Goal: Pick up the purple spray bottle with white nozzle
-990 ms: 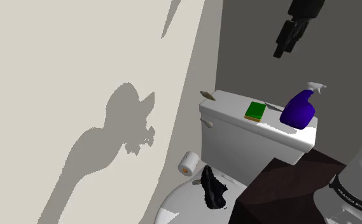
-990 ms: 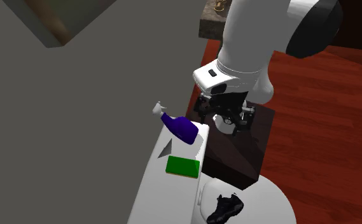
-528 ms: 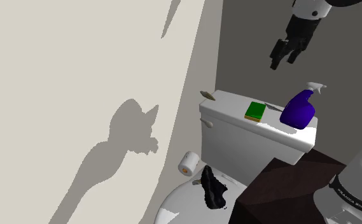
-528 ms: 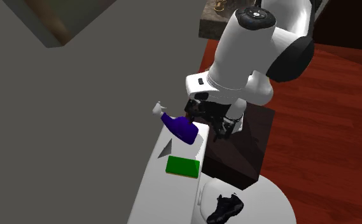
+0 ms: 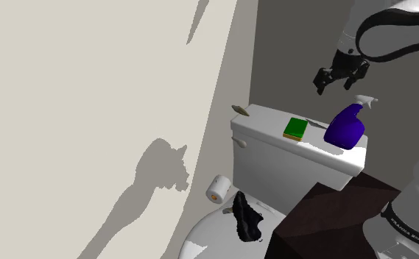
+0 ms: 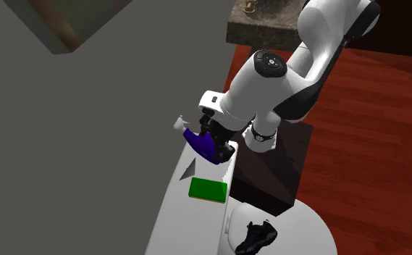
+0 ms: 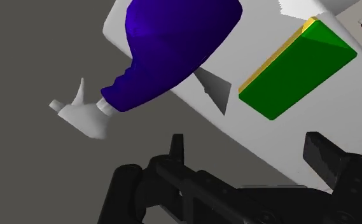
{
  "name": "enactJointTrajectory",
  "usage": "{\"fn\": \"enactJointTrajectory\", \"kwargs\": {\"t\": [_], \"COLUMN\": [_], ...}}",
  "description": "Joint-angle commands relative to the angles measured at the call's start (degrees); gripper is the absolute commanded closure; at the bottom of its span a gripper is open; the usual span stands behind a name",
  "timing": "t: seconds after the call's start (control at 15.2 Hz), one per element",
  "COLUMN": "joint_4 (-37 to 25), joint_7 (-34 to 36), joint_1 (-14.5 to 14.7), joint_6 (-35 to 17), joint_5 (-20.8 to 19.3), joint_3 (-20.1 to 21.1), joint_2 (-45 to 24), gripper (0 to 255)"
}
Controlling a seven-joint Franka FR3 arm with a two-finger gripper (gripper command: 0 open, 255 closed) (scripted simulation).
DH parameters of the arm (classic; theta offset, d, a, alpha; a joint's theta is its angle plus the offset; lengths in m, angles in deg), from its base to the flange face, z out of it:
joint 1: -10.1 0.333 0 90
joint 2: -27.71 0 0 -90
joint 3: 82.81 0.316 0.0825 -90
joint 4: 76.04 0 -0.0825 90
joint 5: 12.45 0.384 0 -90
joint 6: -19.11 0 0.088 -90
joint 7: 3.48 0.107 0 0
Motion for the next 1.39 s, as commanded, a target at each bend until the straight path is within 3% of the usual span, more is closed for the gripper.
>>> {"fn": "enactJointTrajectory", "kwargs": {"t": [0.0,0.53,1.06,1.19,1.25,1.32], "joint_4": [3.04,12.32,15.88,15.88,15.79,15.77], "joint_7": [5.88,29.49,35.19,35.18,35.09,35.09], "joint_1": [-3.58,-19.68,-23.43,-23.43,-23.53,-23.52], "joint_6": [-4.08,-16.21,-24.09,-24.09,-24.13,-24.10], "joint_5": [-2.17,-11.09,-14.42,-14.41,-14.47,-14.46], "joint_3": [1.64,9.25,12.24,12.24,12.17,12.17], "joint_2": [-0.51,-2.59,-7.05,-7.05,-7.13,-7.13], "gripper": [0,0,0,0,255,255]}}
